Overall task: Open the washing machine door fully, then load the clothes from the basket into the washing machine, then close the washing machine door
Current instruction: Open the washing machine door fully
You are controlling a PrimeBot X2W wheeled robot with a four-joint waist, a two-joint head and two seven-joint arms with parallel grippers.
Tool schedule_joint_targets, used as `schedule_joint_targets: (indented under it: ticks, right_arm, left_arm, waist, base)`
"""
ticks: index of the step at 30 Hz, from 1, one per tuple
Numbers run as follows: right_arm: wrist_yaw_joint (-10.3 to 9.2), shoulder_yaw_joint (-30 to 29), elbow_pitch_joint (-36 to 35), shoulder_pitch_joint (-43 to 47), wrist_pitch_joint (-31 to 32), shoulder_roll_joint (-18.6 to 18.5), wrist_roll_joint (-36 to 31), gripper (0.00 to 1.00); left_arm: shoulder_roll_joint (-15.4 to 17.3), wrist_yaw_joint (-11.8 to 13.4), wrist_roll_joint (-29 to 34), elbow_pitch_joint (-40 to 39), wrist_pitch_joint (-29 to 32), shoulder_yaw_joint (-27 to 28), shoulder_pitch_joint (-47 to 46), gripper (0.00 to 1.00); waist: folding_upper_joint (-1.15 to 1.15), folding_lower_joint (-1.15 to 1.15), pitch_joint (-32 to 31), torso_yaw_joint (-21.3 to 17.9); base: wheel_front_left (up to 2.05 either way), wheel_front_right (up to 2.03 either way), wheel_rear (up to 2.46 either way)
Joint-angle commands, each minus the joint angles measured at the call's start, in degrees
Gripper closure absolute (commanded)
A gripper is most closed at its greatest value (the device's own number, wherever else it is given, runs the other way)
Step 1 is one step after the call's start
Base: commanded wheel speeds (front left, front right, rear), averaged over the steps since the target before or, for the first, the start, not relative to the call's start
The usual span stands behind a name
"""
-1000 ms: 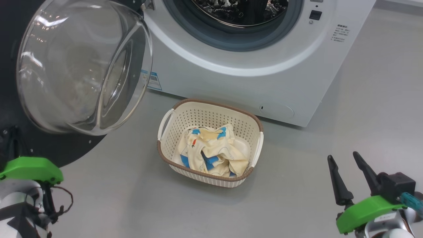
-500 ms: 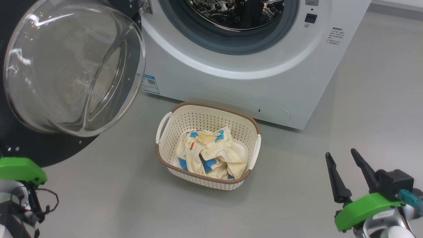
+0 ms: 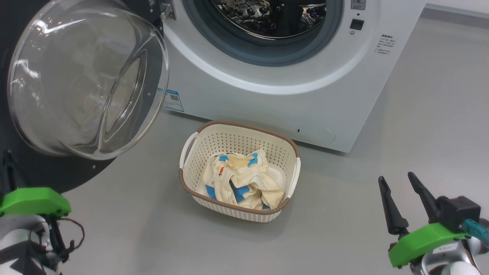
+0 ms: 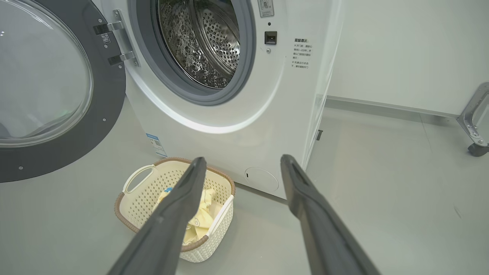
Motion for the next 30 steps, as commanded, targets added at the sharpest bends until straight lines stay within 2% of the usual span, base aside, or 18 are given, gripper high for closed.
schedule_joint_targets:
  ticks: [1, 4, 9, 10, 11, 13, 14, 15, 16, 18, 30]
  right_arm:
    - [-0.13, 1.1, -1.6, -1.6, -0.3, -0.6, 0.4, 0.00]
    - [-0.13, 1.1, -1.4, -1.5, -0.4, -0.6, 0.4, 0.00]
    - [-0.13, 1.1, -0.5, -1.2, -0.6, -0.6, 0.4, 0.00]
    - [-0.13, 1.2, -0.3, -1.3, -0.6, -0.6, 0.3, 0.00]
    - [-0.13, 1.2, -0.2, -1.4, -0.7, -0.6, 0.3, 0.00]
    - [-0.13, 1.2, 0.1, -1.6, -0.9, -0.6, 0.3, 0.00]
    - [-0.13, 1.3, 0.2, -1.6, -1.1, -0.6, 0.2, 0.00]
    - [-0.13, 1.3, 0.4, -1.7, -1.1, -0.6, 0.2, 0.00]
    - [-0.13, 1.3, 0.4, -1.7, -1.2, -0.6, 0.1, 0.00]
    - [-0.13, 1.3, 0.4, -1.7, -1.3, -0.6, -0.1, 0.00]
    - [-0.13, 2.8, 1.2, -2.6, -1.7, -0.6, -0.7, 0.00]
  left_arm:
    - [1.8, 2.6, 1.1, -3.2, -0.8, 2.7, -0.7, 1.00]
    - [1.0, 2.3, 1.8, -5.5, -0.8, 2.6, 0.8, 1.00]
    - [0.2, 0.1, 3.6, -9.5, -0.8, 0.6, 3.4, 1.00]
    - [0.1, -0.5, 3.9, -10.2, -0.8, 0.1, 3.8, 0.97]
    - [-0.3, -0.9, 4.2, -11.0, -0.8, -0.5, 4.3, 0.74]
    - [-1.1, -1.3, 5.1, -13.2, -0.8, -1.9, 5.5, 0.71]
    - [-1.5, -1.7, 5.5, -14.2, -0.8, -2.6, 6.2, 0.62]
    - [-2.0, -1.9, 5.8, -15.4, -0.8, -3.3, 6.8, 0.42]
    - [-2.4, -1.9, 6.3, -16.4, -0.8, -4.0, 7.4, 0.31]
    - [-3.0, -2.2, 6.7, -17.9, -0.8, -5.3, 8.7, 0.00]
    - [-5.5, -3.9, 8.7, -19.3, -0.5, -11.9, 11.0, 0.00]
  waist:
    - [0.00, 0.00, -0.1, -0.1]
    - [0.00, 0.00, -0.4, -0.1]
    - [0.00, 0.00, -1.4, -0.6]
    - [0.00, 0.00, -1.6, -0.7]
    - [0.00, 0.00, -1.8, -1.0]
    - [0.00, 0.00, -2.1, -1.5]
    - [0.00, 0.00, -2.1, -1.8]
    - [0.00, 0.00, -2.2, -2.1]
    - [0.00, 0.00, -2.2, -2.4]
    - [0.00, 0.00, -2.2, -3.1]
    - [0.00, 0.00, -2.0, -9.7]
  base:
    - [0.00, 0.00, 0.00]
    - [0.00, 0.00, 0.00]
    - [0.00, 0.00, 0.00]
    - [0.00, 0.00, 0.00]
    - [0.00, 0.00, 0.00]
    - [0.00, 0.00, 0.00]
    - [0.00, 0.00, 0.00]
    - [0.00, 0.00, 0.00]
    - [0.00, 0.00, 0.00]
    - [0.00, 0.00, 0.00]
    - [0.00, 0.00, 0.00]
